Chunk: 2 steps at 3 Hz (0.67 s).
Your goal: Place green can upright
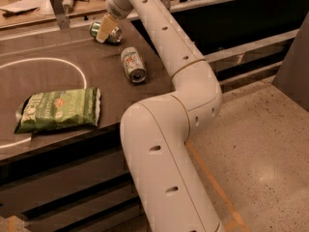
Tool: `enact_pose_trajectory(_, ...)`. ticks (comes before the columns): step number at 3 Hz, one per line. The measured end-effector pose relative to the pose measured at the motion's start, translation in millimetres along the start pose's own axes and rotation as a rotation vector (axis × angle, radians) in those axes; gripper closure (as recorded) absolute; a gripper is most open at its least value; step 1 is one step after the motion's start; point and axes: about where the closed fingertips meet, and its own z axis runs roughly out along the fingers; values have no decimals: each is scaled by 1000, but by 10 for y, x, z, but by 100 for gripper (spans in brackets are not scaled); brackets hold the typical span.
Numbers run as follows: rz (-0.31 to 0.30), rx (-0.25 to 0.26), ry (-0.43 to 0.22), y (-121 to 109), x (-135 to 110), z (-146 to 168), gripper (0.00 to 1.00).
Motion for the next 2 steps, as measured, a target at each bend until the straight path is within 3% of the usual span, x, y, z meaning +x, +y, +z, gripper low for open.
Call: enact_pose_trajectory(2,-35,-16,25,117,-63,168,0)
